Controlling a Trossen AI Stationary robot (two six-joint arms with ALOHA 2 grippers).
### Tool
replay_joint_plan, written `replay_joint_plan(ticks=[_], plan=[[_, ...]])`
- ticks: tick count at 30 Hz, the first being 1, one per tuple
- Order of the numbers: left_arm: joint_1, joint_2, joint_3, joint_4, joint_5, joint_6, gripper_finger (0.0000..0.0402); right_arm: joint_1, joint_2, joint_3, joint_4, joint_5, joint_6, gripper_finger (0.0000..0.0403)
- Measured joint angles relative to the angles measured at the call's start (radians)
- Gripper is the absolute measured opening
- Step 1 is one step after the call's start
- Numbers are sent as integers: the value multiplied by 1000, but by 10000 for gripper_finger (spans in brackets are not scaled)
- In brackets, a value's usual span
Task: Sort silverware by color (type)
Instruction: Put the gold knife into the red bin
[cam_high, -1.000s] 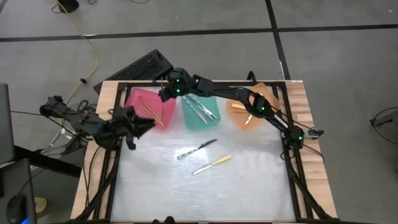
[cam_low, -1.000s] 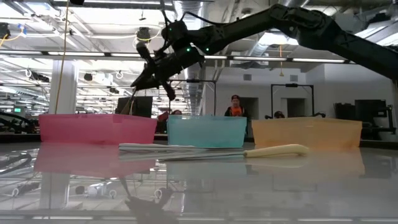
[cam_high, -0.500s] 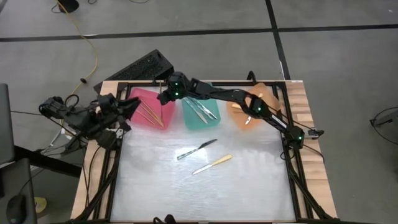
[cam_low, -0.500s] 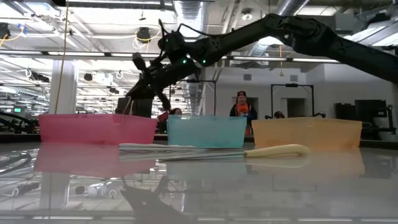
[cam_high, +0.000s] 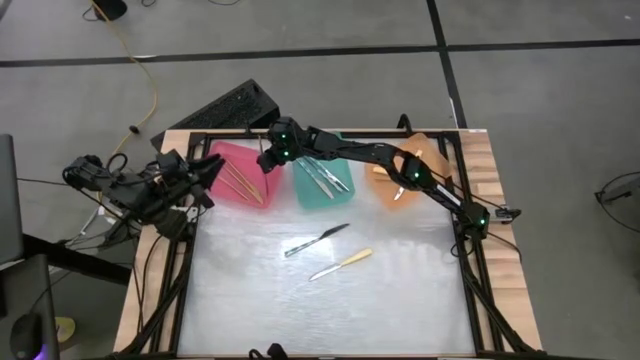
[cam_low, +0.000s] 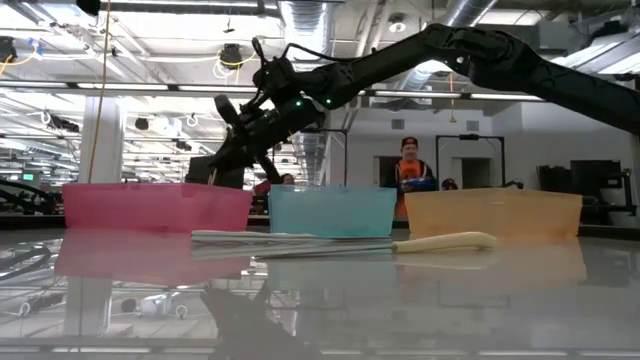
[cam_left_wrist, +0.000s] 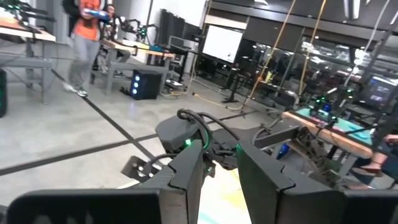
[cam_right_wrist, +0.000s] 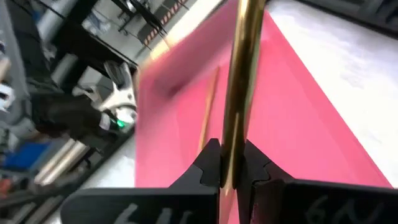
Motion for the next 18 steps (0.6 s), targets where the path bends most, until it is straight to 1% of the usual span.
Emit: replay_joint_plan(ticks=[9, 13, 18], plan=[[0, 0, 0, -33, -34, 2, 84, 4, -1, 0, -16, 0, -35, 25], [0, 0, 0, -37, -39, 3, 84, 4, -2, 0, -14, 25, -37, 26], [0, 0, 0, -48, -39, 10, 84, 3, -2, 0, -14, 31, -37, 27]])
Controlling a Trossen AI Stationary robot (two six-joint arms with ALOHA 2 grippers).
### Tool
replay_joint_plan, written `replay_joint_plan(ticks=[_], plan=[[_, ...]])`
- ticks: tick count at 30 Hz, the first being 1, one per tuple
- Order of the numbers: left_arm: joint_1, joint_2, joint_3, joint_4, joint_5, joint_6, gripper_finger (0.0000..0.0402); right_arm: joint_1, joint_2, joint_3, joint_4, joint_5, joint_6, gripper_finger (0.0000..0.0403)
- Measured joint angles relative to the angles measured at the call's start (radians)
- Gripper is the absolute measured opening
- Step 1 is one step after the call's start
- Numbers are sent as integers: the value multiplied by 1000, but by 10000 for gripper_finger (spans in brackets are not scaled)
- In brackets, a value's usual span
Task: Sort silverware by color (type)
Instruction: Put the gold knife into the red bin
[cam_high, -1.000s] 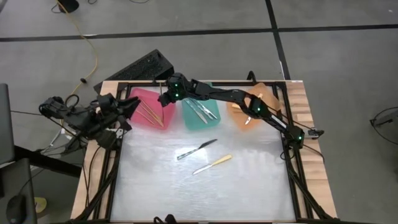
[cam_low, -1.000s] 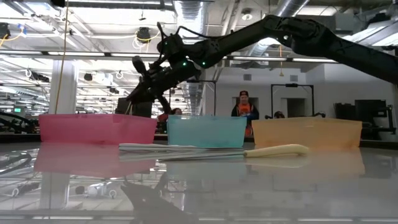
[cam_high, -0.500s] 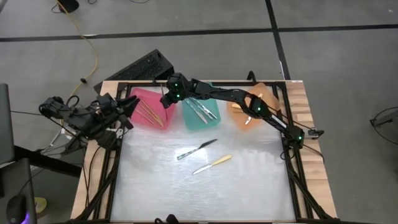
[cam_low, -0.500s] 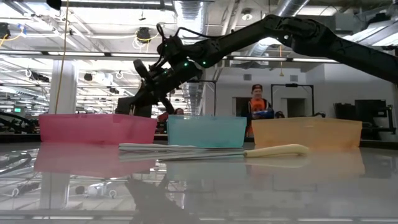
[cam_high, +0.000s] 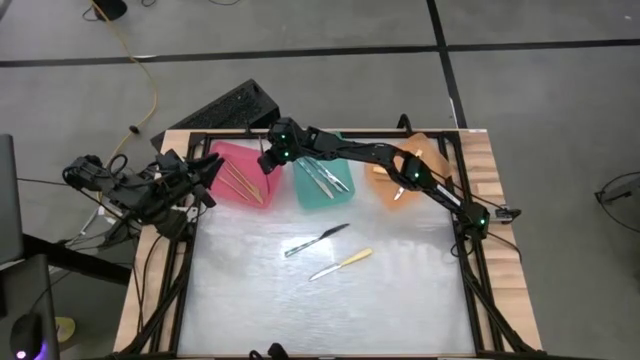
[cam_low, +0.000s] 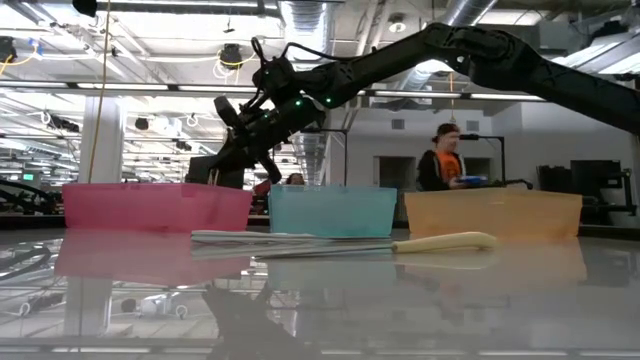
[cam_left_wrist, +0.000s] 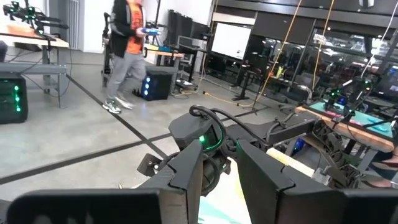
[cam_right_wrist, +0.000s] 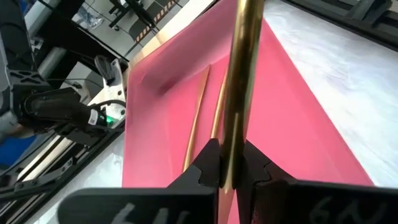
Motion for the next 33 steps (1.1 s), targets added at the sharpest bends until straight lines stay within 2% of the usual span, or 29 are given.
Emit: replay_joint_plan(ticks=[10, 16, 20, 33], plan=[[0, 0, 0, -3, 0, -2, 84, 15, 0, 0, 3, 4, -4, 29], [0, 0, 0, -3, 0, -3, 84, 23, 0, 0, 8, 20, -77, 41], [0, 0, 0, -3, 0, -6, 84, 25, 0, 0, 14, 20, -78, 53], [0, 0, 0, -18, 0, -6, 84, 25, 0, 0, 28, 20, -83, 55]])
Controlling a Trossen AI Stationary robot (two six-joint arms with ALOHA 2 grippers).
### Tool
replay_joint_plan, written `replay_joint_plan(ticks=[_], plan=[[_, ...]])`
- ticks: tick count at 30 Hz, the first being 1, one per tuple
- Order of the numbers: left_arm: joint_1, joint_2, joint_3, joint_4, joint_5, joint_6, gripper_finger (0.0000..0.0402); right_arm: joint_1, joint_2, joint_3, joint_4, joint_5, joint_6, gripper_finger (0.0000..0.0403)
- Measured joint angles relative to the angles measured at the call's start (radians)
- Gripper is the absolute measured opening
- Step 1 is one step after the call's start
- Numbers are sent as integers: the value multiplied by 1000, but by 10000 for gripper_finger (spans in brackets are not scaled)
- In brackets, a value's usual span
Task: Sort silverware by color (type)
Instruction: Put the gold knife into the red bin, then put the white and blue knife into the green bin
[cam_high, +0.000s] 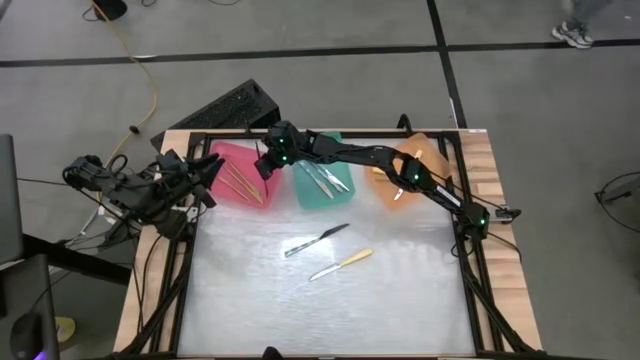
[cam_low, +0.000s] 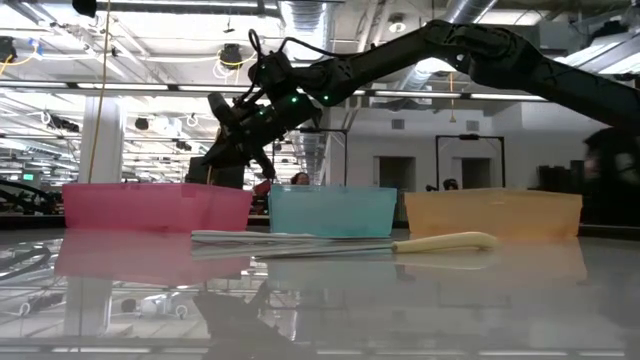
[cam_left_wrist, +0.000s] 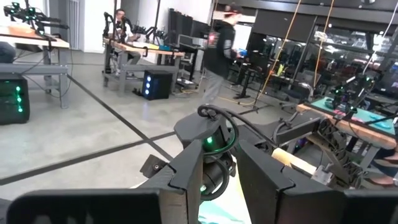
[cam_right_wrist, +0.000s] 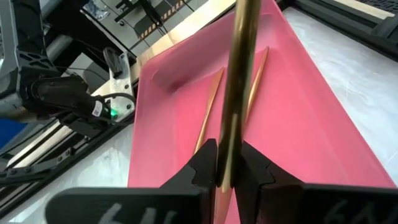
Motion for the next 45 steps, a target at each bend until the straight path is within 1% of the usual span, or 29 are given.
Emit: replay_joint_plan(ticks=[4, 8, 20, 27, 32, 37, 41, 45], plan=[[0, 0, 0, -26, 0, -21, 84, 1, 0, 0, 0, 0, -52, 57], [0, 0, 0, -36, -1, -30, 84, 3, 0, 0, 0, -1, -64, 63], [0, 0, 0, -35, -2, -34, 84, 3, -1, 0, -1, -14, -66, 124], [0, 0, 0, -34, -3, -48, 84, 2, -1, 0, 14, -17, -51, 138], [0, 0, 0, -21, -1, -79, 84, -10, -17, 0, 146, -88, 35, 137], [0, 0, 0, 91, 0, -43, 84, -50, -77, 0, 271, -177, 102, 137], [0, -7, 0, 174, 23, 49, 84, -88, -146, 0, 296, -209, 84, 137], [0, -18, 0, 187, 63, 59, 84, -123, -232, 1, 254, -265, 32, 137]])
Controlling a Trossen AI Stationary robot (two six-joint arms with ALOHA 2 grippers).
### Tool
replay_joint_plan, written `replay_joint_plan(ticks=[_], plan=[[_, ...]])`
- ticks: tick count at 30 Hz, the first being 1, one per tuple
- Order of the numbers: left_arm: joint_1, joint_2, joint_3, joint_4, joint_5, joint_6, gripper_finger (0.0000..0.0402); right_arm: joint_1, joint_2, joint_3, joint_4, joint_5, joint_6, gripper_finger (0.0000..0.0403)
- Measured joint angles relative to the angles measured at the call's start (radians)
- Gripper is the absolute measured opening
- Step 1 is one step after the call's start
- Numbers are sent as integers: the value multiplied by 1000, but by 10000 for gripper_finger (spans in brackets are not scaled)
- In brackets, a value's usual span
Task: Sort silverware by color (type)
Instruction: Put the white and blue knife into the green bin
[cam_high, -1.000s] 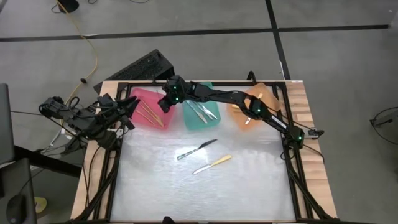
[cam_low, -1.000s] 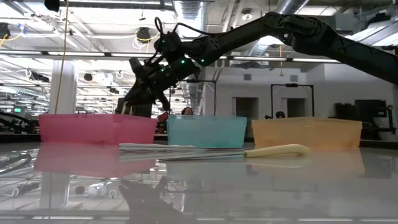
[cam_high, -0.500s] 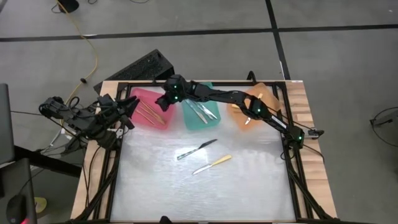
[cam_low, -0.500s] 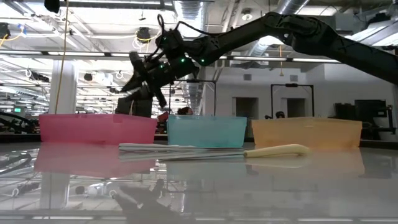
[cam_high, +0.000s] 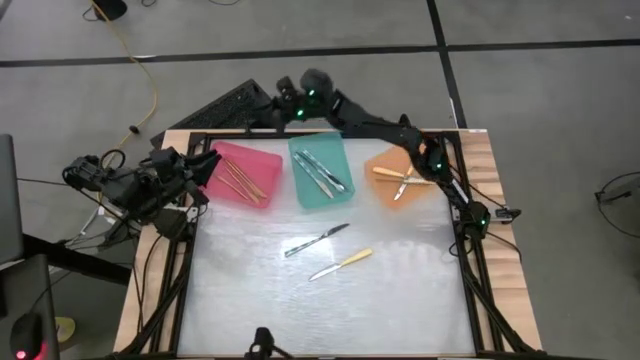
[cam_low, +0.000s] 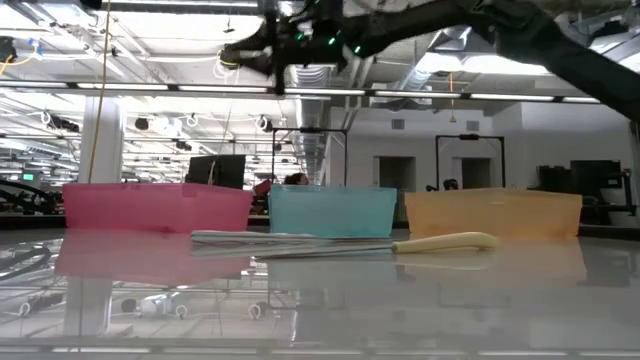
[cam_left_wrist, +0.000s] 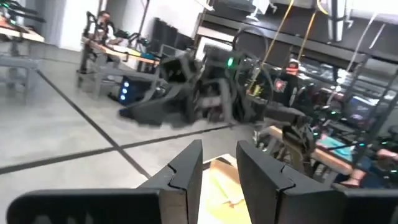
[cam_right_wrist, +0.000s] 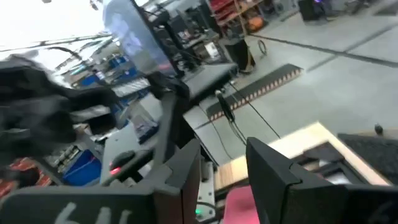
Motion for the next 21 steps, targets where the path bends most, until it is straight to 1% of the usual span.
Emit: replay_joint_plan(ticks=[3, 7, 11, 14, 17, 21], plan=[[0, -18, 0, 0, 39, -35, 84, -20, -72, 0, -117, -53, -81, 137], [0, -54, 37, 0, 127, -43, 84, -37, -189, 0, -341, -55, -269, 137], [0, -84, 95, 4, 210, -51, 84, -49, -312, 0, -498, -56, -415, 137], [0, -87, 116, -2, 268, -32, 84, -49, -400, 0, -612, -65, -517, 136], [0, -87, 134, -14, 286, -23, 84, -35, -490, 0, -757, -100, -621, 136], [0, -87, 176, -57, 286, -25, 84, -12, -609, 0, -977, -105, -726, 136]])
